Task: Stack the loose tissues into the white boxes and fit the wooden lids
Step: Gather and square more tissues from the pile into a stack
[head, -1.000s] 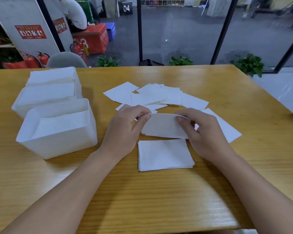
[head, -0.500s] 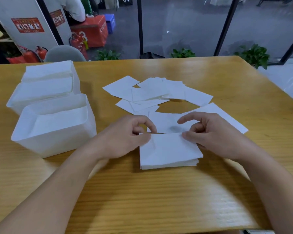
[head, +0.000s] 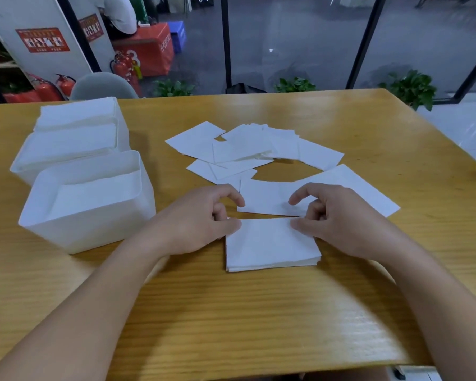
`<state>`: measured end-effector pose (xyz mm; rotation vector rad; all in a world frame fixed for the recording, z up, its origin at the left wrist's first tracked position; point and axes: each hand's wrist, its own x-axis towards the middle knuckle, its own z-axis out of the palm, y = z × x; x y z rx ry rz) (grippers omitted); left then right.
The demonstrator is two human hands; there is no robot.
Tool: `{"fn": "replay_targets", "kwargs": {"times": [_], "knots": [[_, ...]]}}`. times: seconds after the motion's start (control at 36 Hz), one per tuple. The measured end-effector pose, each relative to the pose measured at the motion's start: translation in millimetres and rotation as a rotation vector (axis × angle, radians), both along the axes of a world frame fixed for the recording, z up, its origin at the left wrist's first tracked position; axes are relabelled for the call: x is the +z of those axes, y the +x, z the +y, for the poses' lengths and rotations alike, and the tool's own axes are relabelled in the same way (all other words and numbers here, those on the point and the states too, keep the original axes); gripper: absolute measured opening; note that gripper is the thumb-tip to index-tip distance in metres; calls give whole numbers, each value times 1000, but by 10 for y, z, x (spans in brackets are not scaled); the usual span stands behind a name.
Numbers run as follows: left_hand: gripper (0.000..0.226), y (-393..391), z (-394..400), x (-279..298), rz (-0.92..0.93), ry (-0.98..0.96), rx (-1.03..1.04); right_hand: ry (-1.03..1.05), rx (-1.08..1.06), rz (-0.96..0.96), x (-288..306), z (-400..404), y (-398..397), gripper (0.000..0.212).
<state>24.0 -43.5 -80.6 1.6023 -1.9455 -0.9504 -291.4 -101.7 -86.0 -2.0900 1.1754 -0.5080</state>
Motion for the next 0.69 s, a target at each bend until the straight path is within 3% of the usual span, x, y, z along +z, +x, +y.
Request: {"fn": "replay_targets", "kwargs": {"times": [0.22,0.33,0.47,0.69], "knots": [[10,-20,-66,-57,-34,-222,173,-252,-207,-37,-29,-133,105,5],[2,-97,-115,-133,-11,-336,250,-287,-183,126,-65,-213,205,35],[22,-185,-185,-223,-80,-337,233,-326,-168,227,-42,-227,351,48],[32,-226,-230,-247,-191,-323,225,-282,-156,228,39,-271,515,27]]}}
